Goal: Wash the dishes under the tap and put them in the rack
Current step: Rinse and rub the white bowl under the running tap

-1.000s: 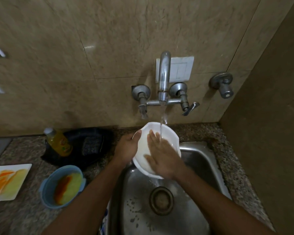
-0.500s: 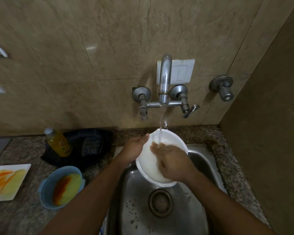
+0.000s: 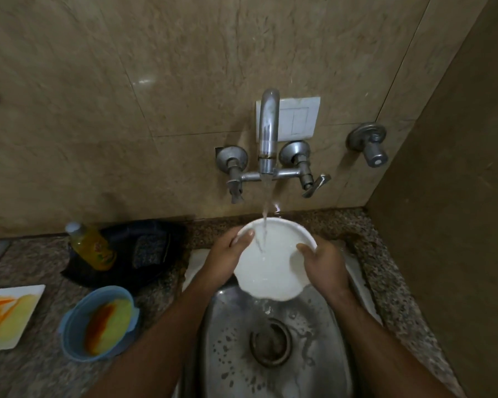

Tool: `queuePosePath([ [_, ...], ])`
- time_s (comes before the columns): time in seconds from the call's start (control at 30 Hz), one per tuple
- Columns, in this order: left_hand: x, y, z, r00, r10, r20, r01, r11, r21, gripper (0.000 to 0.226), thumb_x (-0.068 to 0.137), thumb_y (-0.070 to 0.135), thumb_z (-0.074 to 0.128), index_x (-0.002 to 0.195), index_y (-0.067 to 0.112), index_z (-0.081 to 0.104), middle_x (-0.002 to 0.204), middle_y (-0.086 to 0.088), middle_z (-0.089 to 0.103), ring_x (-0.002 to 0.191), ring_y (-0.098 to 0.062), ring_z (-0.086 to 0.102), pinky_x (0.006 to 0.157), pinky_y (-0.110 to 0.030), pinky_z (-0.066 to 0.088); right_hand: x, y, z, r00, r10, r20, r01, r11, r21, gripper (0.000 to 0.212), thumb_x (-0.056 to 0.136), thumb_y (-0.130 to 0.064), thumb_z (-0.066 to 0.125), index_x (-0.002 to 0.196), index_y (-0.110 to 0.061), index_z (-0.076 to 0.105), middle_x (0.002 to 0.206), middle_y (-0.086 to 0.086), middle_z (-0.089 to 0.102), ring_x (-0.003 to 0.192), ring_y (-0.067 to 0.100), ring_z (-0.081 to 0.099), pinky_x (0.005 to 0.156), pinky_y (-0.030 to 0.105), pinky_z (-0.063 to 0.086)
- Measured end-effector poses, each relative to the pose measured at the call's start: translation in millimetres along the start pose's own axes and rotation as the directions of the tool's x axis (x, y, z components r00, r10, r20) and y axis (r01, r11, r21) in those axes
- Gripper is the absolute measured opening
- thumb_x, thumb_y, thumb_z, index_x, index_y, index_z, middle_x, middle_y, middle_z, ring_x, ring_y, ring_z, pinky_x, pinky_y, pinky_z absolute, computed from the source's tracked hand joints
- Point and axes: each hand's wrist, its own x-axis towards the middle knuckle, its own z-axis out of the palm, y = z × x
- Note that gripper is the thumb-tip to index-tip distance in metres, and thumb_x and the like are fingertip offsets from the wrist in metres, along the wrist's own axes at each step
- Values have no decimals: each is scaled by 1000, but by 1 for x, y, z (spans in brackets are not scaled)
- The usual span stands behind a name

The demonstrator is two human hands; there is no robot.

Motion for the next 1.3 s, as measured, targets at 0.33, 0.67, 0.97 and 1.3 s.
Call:
queuePosePath([
  [0.33,5,-11,30,951,-221,-215,135,925,-355,30,96,45,56,116,27,68,114,4,70,103,-18,65,86,-39,56,-26,0,2,984,169,49,-173,982,81,59,87,-14,63,142,-14,42,125,10,62,111,33,60,91,41,52],
  [0.67,3,-18,30,952,-296,-82,273,938,-216,31,96,42,57,103,17,73,97,-2,76,95,-18,70,86,-31,54,-55,-29,39,639,-409,652,629,765,-138,73,101,-51,26,158,-13,0,165,8,-8,152,22,-6,124,37,4],
  [0.97,1,-12,19,943,-332,-26,323,929,-179,33,96,45,56,95,19,74,93,-4,77,94,-23,72,96,-41,53,-52,-32,27,595,-416,688,636,766,-88,72,103,-53,24,157,-18,-8,165,-2,-9,151,12,-5,116,19,-8],
  [1.3,4,-13,20,944,-329,-22,312,915,-257,31,98,39,55,98,16,76,95,-6,78,97,-28,72,96,-44,53,-28,-25,28,681,-344,647,630,726,-277,82,96,-66,17,155,-18,-14,163,-1,-16,151,17,-13,122,32,-2],
])
